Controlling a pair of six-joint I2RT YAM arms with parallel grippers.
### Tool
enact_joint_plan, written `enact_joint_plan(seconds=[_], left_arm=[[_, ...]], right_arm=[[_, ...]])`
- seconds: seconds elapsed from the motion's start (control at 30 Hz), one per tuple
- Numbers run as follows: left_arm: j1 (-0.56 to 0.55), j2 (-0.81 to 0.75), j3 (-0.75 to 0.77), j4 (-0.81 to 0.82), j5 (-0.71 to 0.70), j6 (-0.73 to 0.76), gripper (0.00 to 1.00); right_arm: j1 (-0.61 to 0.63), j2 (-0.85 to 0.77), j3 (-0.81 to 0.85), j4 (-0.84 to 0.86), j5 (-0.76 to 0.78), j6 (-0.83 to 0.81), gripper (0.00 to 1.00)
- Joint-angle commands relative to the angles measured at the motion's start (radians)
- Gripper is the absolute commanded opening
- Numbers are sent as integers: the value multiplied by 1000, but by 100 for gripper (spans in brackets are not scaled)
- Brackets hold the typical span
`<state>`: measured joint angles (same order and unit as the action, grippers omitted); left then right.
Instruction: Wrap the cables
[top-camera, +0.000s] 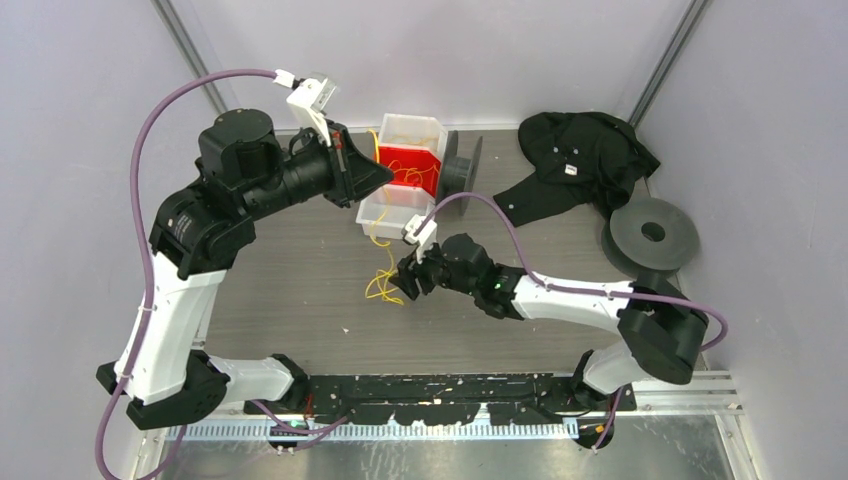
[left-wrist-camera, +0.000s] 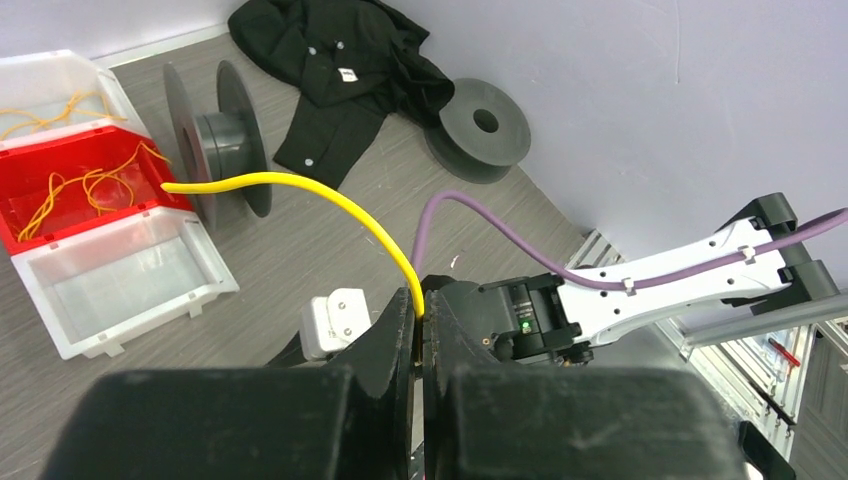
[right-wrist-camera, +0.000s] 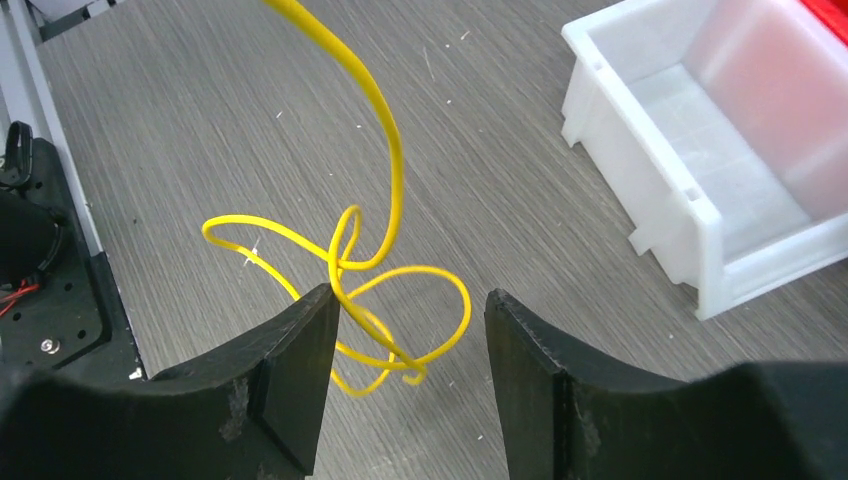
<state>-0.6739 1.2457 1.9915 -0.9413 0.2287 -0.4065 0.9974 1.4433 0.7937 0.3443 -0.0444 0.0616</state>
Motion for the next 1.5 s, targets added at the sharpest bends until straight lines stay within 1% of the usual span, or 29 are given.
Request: enact_joint_plan(seconds=[0.0,0.13,0.23,0.27,0.33,0.4,0.43,0.47,0.53,0.6,0.67,0.73,0.87,0.97,1.13,1.23,1.33,1.47], left_arm=[[5,-11,40,13,24,9,0],[5,-11,48,12,33,5,0],[5,-12,50,13,37,0,0],[5,-12,50,13,37,0,0],[5,-12,53,12,36,0,0],[5,-12,54,7,30,2,0],[5,-12,55,4,26,5,0],[5,-12,56,1,18,9,0],[5,-12,59,-7,-7,21,0],[5,-10,78,-21,-50,42,0],[6,-2,112,-56,-125,71,0],[9,15,160,-99,-234,108,0],[36,67,240,-173,-474,182,0],[113,84,264,-197,-573,214,0],[307,107,284,-182,-615,230,0],[428,142,337,-176,-628,211,0],[556,186,389,-174,-573,156,0],[714,200,407,-147,-461,60,0]], right_arm=[[1,40,53,76,-47,22,61],[2,87,81,112,-48,27,58],[2,136,113,143,-39,31,49],[2,151,122,155,-37,37,45],[1,170,127,189,-23,53,31],[2,176,129,198,-11,63,10],[2,173,126,194,-3,68,2],[0,164,118,191,9,68,1],[-3,132,84,180,39,67,1],[-17,78,30,163,105,67,0],[-46,-15,-48,146,138,85,1],[-80,-123,-123,114,173,109,0],[-134,-359,-235,-39,248,133,1],[-167,-537,-282,-174,334,140,1],[-237,-821,-339,-414,469,195,1],[-258,-986,-363,-512,546,249,1],[-262,-1093,-382,-547,614,303,1],[-263,-1139,-352,-672,797,359,0]])
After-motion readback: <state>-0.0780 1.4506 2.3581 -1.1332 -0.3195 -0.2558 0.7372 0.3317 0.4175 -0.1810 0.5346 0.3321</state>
